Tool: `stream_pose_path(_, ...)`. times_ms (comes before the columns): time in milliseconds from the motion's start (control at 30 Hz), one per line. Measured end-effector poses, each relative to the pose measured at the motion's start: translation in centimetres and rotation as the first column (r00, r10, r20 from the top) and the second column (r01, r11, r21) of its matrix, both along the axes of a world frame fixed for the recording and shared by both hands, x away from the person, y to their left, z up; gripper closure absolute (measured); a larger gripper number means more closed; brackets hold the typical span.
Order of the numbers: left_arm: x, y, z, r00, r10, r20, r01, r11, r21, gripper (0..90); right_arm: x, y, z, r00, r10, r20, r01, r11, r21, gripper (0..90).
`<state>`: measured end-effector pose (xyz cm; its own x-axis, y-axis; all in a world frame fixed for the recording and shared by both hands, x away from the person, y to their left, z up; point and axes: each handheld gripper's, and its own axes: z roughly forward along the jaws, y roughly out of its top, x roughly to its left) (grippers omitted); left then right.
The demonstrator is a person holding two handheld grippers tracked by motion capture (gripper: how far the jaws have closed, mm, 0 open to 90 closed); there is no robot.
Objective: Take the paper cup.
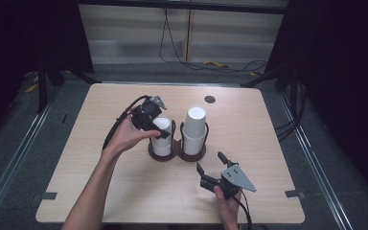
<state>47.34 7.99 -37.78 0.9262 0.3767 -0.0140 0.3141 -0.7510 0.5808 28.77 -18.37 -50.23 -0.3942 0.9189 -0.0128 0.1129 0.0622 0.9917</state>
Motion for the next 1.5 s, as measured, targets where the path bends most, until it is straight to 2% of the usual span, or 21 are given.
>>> stream_pose_path(300,-0.1,-0.1,-0.1,0.9996,0.027,-0.004,-0.027,0.9995,-0.018,30.3,0.0,0.0,0.0,1.0000,0.002,-0.001,-0.002,1.000,0.000,14.9)
stream_pose_path(400,-0.1,-0.1,0.0,0.9999,0.011,0.004,-0.011,0.9998,-0.017,30.7,0.0,0.0,0.0,1.0000,0.004,-0.002,-0.004,1.000,-0.001,14.9)
stream_pose_path(533,0.0,0.0,0.2,0.9999,0.006,-0.009,-0.006,0.9996,-0.026,31.6,0.0,0.0,0.0,1.0000,0.005,-0.002,-0.005,1.000,-0.002,14.9)
stream_pose_path(567,0.0,0.0,0.3,1.0000,-0.002,-0.002,0.002,0.9999,-0.017,31.7,0.0,0.0,0.0,1.0000,0.004,-0.002,-0.004,1.000,-0.002,14.9)
stream_pose_path(700,-0.1,0.0,0.4,0.9999,0.012,-0.001,-0.012,0.9992,-0.038,32.0,0.0,0.0,0.0,1.0000,0.005,-0.003,-0.005,1.000,-0.002,14.9)
stream_pose_path(733,-0.1,0.1,0.6,1.0000,-0.003,0.005,0.003,0.9996,-0.027,32.0,0.0,0.0,0.0,1.0000,0.005,-0.003,-0.005,1.000,-0.001,14.9)
stream_pose_path(767,-0.1,0.1,0.7,1.0000,0.008,0.003,-0.008,0.9991,-0.041,32.1,0.0,0.0,0.0,1.0000,0.005,-0.003,-0.005,1.000,-0.003,14.9)
stream_pose_path(933,-0.3,0.1,1.0,0.9998,0.017,0.014,-0.016,0.9984,-0.054,32.2,0.1,0.0,0.0,1.0000,0.003,-0.003,-0.003,1.000,-0.001,14.9)
stream_pose_path(1033,-0.2,0.2,1.2,0.9997,0.005,0.023,-0.004,0.9990,-0.044,32.3,0.1,0.0,0.0,1.0000,0.003,-0.003,-0.003,1.000,0.000,14.9)
stream_pose_path(1100,-0.4,0.2,1.3,0.9995,0.014,0.027,-0.012,0.9983,-0.057,32.3,0.0,0.0,0.0,1.0000,0.004,-0.002,-0.004,1.000,0.000,14.9)
stream_pose_path(1133,-0.4,0.3,1.3,0.9994,0.002,0.034,-0.001,0.9990,-0.045,32.3,0.1,0.0,0.0,1.0000,0.003,-0.003,-0.003,1.000,-0.001,14.9)
stream_pose_path(1367,-0.5,0.6,1.7,0.9992,0.031,0.024,-0.029,0.9964,-0.079,32.5,0.0,0.0,0.0,1.0000,0.004,-0.005,-0.004,1.000,0.001,14.9)
stream_pose_path(1433,-0.4,0.7,1.9,0.9993,0.019,0.031,-0.017,0.9976,-0.068,32.5,0.0,0.0,0.0,1.0000,0.005,-0.005,-0.005,1.000,0.001,14.9)
stream_pose_path(1467,-0.6,0.6,2.0,0.9987,0.032,0.039,-0.029,0.9960,-0.085,32.5,0.0,0.0,0.0,1.0000,0.006,-0.005,-0.006,1.000,0.001,14.9)
stream_pose_path(1500,-0.6,0.6,2.0,0.9987,0.032,0.039,-0.029,0.9960,-0.085,32.6,0.0,0.0,0.0,1.0000,0.006,-0.005,-0.006,1.000,0.001,14.9)
